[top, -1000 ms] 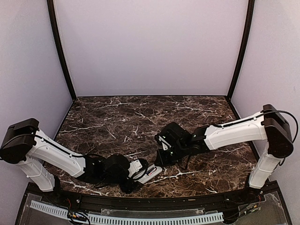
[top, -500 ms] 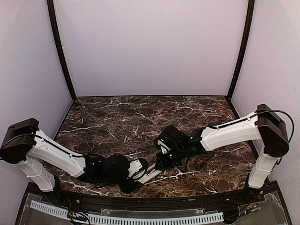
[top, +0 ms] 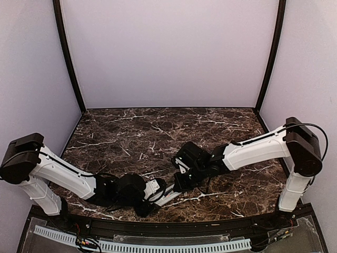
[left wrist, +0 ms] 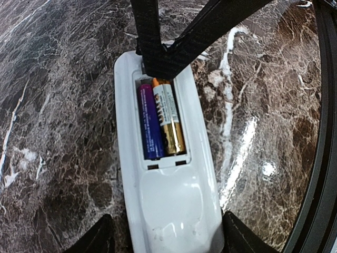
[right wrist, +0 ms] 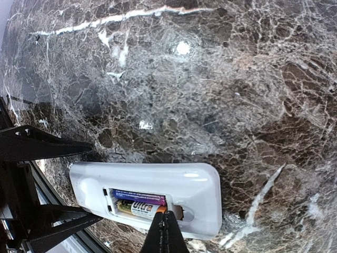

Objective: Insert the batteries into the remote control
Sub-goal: Load the battery into the battery compartment.

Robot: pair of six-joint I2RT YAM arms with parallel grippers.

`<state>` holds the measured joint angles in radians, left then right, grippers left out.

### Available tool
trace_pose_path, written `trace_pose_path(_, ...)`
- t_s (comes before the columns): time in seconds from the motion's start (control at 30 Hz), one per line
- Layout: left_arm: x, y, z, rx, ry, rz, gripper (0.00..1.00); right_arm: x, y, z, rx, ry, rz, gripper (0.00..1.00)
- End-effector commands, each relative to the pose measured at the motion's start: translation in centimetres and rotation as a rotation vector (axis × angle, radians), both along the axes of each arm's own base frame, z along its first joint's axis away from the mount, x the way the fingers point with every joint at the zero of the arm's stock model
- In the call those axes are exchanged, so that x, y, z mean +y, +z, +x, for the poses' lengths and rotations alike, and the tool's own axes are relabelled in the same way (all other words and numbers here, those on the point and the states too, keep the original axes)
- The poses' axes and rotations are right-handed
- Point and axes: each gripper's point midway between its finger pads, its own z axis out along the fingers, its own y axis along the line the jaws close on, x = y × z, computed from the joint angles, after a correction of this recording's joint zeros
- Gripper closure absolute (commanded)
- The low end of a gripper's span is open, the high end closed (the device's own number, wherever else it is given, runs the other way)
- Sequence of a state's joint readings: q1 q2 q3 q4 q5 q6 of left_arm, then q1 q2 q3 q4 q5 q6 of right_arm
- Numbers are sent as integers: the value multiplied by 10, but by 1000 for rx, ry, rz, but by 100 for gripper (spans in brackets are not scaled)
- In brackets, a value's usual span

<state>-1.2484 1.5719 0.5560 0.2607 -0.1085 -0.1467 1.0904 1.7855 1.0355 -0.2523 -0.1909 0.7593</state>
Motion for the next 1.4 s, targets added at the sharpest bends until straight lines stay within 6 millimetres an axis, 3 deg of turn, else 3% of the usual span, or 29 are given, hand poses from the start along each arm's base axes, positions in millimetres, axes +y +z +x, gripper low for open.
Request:
trace_pose_path(0.0, 24, -27, -12, 61, 2, 120, 33, 3, -16, -14, 33, 27, -32, 100)
trace_pose_path(0.3, 25, -28, -11, 60, 7, 123, 33, -9, -23, -23, 43, 14, -128, 100)
trace_pose_path(0.43, 25, -27, -11, 59, 8, 122, 33, -37, -39, -17, 4, -30, -337, 100)
trace_pose_path(0.63, 25, -26, -10, 55, 13, 121, 33, -40, -34, -9, -40, -40, -367, 98)
trace_pose_path(0.8, 26, -24, -10, 51, 18, 113, 32, -32, -19, -6, -70, -17, -333, 92)
trace_pose_path(1.03, 27, -24, -9, 48, 21, 114, 32, -4, 32, 6, -114, 8, -153, 87)
trace_pose_path(1.2, 27, -24, -9, 49, 21, 114, 32, -4, 41, 13, -117, 18, -144, 82)
trace_pose_path(1.27, 27, -24, -9, 48, 23, 114, 32, -4, 44, 14, -117, 21, -134, 83)
trace_pose_path(1.37, 28, -23, -9, 47, 23, 111, 32, 4, 50, 15, -96, 27, -65, 95)
